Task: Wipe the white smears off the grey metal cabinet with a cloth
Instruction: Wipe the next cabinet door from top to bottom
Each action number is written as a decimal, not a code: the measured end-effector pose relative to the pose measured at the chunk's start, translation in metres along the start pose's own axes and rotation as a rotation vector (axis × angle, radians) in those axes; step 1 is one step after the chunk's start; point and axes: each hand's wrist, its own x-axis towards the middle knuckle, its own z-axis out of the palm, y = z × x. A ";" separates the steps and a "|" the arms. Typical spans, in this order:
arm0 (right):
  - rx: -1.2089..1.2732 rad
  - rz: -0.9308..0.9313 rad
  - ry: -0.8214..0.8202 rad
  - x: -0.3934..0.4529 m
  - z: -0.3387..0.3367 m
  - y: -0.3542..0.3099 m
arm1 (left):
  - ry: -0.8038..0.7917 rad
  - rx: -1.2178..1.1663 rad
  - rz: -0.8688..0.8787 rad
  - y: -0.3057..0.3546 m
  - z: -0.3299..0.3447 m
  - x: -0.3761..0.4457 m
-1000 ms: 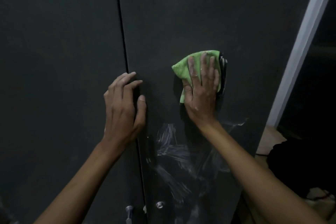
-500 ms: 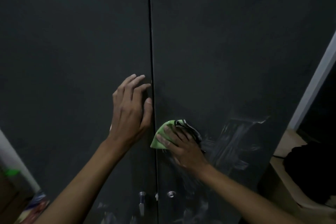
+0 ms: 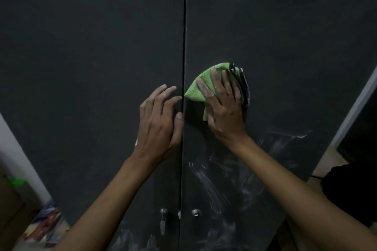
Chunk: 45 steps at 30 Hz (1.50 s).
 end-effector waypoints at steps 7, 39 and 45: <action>0.005 -0.136 -0.127 -0.081 0.029 -0.014 | -0.001 -0.010 -0.028 -0.007 0.001 -0.012; -0.032 0.010 -0.239 -0.124 0.018 0.003 | -0.082 -0.065 -0.070 0.022 0.038 -0.052; -0.113 0.169 -0.123 -0.148 -0.026 0.104 | -0.057 -0.055 -0.013 0.050 0.056 -0.039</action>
